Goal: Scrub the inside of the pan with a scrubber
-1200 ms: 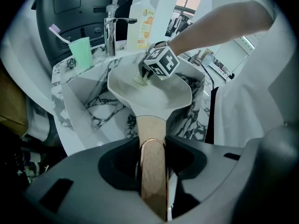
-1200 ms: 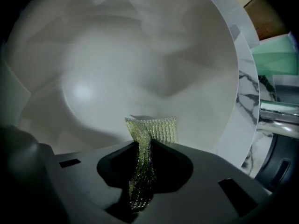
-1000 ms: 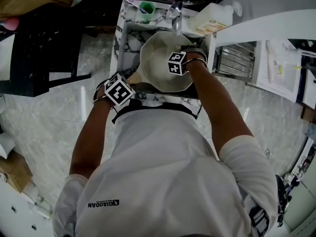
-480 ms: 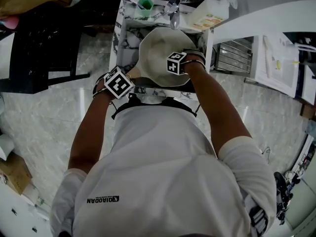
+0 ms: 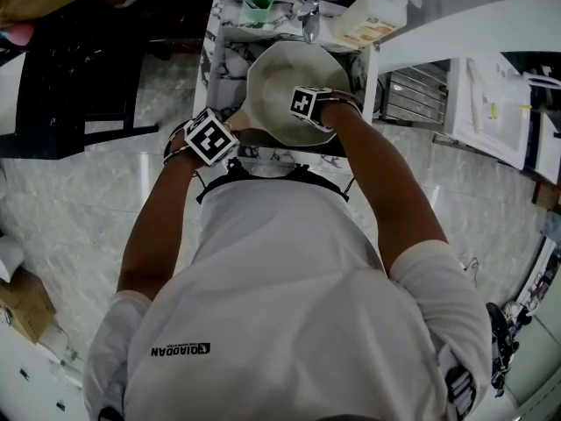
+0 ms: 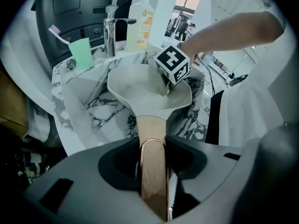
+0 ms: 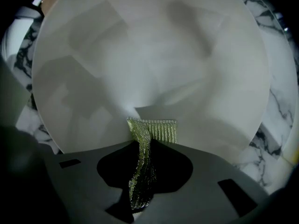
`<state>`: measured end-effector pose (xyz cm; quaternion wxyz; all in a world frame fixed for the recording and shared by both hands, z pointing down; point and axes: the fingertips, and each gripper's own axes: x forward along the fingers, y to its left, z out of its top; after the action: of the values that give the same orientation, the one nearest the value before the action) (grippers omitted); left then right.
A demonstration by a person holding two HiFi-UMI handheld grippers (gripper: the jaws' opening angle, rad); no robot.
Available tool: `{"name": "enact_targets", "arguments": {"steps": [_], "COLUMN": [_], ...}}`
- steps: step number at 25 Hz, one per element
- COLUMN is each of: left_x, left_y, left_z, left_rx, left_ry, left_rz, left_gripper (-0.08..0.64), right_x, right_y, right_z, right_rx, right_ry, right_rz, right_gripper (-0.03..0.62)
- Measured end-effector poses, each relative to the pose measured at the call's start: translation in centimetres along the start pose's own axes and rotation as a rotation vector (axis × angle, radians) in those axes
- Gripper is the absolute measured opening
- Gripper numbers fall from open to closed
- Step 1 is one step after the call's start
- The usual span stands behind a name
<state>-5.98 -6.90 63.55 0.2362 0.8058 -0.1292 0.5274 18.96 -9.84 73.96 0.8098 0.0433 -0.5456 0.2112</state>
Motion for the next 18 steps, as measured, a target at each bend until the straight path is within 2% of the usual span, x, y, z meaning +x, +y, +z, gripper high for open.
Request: {"name": "enact_targets", "arguments": {"steps": [2,4,8,18], "left_x": [-0.5,0.0,0.3,0.3], "left_y": [0.4,0.0,-0.2,-0.2], "left_z": [0.4,0.0,-0.2,-0.2], "left_rx": [0.014,0.003,0.0,0.003], "left_ry": [-0.004,0.003,0.003,0.004], "left_rz": [0.027,0.003,-0.007,-0.005], "left_gripper": [0.175,0.175,0.175,0.176], "right_x": [-0.1,-0.2,-0.4,-1.7], "right_y": [1.4,2.1,3.1,6.7], "right_z": [0.1,0.5,0.8,2.7], "right_rx": [0.068,0.12,0.159,0.257], "right_ry": [-0.027,-0.063,-0.093,-0.164], "right_rz": [0.088,0.145,0.195,0.38], "right_gripper": [0.087,0.087,0.087,0.087]}}
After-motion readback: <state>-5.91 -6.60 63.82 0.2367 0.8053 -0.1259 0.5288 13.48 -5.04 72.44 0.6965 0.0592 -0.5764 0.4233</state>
